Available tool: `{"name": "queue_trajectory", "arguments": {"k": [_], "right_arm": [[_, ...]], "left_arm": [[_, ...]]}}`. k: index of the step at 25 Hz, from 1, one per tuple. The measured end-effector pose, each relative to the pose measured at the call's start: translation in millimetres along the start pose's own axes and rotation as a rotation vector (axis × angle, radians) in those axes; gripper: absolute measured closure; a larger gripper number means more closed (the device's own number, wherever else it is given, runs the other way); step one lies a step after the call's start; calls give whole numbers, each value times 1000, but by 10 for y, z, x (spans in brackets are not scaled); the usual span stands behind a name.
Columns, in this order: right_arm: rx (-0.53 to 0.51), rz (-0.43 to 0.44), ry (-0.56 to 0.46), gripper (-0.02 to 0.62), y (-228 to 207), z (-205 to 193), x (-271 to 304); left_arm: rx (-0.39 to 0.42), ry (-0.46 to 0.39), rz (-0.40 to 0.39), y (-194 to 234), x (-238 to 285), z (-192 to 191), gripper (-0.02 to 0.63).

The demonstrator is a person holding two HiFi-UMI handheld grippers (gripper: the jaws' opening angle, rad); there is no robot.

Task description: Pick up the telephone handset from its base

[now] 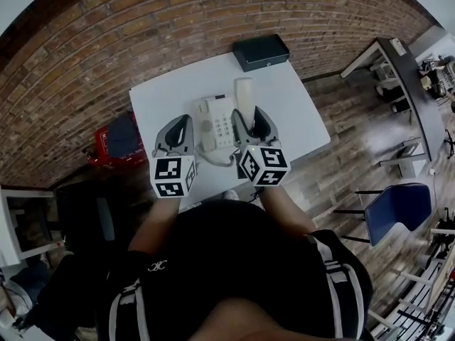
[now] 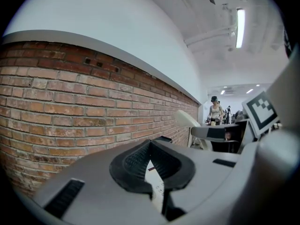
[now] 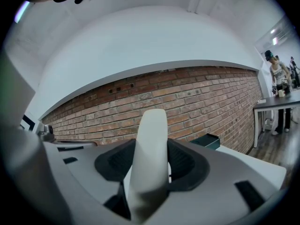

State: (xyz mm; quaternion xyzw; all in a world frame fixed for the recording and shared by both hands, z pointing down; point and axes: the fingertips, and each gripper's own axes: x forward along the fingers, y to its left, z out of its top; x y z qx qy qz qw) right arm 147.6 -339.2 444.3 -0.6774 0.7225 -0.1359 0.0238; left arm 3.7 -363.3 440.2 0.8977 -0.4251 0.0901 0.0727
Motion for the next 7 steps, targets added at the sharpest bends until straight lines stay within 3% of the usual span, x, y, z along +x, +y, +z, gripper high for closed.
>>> {"name": "queue_trajectory", "arguments": {"k": [7], "right_arm": [[-5, 19, 5, 393, 36, 13, 29]], "left_arm": [[-2, 6, 6, 20, 14, -6, 604]]}}
